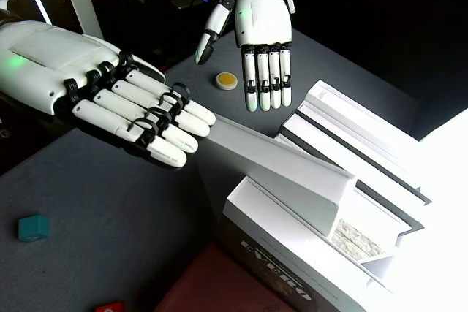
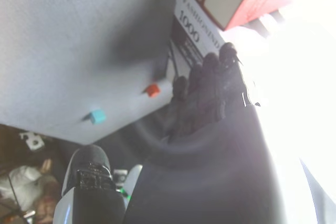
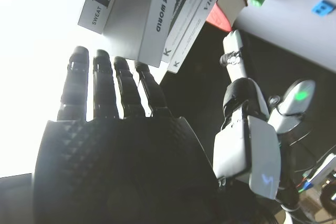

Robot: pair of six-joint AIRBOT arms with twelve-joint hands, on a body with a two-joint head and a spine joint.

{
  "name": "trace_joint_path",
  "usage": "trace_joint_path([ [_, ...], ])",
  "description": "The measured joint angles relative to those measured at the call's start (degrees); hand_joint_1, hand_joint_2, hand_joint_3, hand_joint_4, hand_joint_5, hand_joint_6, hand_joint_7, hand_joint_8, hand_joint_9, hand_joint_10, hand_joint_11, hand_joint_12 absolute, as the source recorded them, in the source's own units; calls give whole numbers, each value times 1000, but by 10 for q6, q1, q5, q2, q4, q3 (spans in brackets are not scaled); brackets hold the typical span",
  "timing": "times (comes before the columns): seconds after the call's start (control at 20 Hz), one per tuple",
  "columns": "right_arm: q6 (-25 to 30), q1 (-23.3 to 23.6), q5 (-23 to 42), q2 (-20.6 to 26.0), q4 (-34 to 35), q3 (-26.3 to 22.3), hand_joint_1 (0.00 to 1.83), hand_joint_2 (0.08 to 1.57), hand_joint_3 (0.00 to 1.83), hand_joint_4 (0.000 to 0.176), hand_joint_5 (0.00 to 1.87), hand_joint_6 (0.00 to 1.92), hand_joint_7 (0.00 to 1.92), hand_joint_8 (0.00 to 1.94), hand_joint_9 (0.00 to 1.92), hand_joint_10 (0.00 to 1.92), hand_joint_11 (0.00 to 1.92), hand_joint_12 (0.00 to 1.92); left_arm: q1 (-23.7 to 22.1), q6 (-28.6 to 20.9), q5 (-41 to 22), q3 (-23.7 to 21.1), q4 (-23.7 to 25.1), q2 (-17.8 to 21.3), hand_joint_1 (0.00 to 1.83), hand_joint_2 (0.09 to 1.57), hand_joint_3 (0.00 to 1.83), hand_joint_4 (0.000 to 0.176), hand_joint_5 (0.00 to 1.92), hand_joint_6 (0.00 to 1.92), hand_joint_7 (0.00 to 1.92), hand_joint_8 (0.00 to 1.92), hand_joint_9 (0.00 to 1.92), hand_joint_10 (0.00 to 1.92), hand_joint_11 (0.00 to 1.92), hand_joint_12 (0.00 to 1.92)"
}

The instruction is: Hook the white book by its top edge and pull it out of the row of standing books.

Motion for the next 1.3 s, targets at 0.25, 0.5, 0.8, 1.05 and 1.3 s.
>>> trace_joint_path([
  [0.25, -11, -4, 20, 0, 8, -19, 0, 1068, 0, 0, 0, 0, 0, 0, 0, 0, 0, 0, 0, 0, 0, 0, 0, 0, 0, 1071, 0, 0, 0, 0, 0, 0, 0, 0, 0, 0],
  [0.5, -24, -4, 47, 0, 27, -31, 0, 1070, 0, 0, 0, 0, 0, 0, 0, 0, 0, 0, 0, 0, 0, 0, 0, 0, 0, 1075, 1, 0, 0, 0, 0, 0, 0, 0, 0, 0],
  [0.8, -37, -18, 66, 7, 32, -66, 0, 1077, 2, 0, 0, 0, 0, 0, 0, 0, 0, 0, 0, 0, 0, 0, 0, 0, 0, 1079, 3, 0, 0, 0, 0, 0, 0, 0, 0, 0],
  [1.05, -48, -25, 76, 10, 48, -72, 0, 1061, 0, 0, 0, 0, 0, 0, 0, 0, 0, 0, 0, 0, 1, 0, 0, 0, 0, 1070, 0, 0, 0, 0, 0, 0, 0, 0, 0, 0],
  [1.3, -52, -51, 68, 17, 66, -85, 0, 1069, 0, 0, 0, 0, 0, 0, 0, 0, 0, 0, -1, 0, 2, 0, 0, 0, 0, 1071, 0, 0, 0, 0, 0, 0, 0, 0, 0, 0],
])
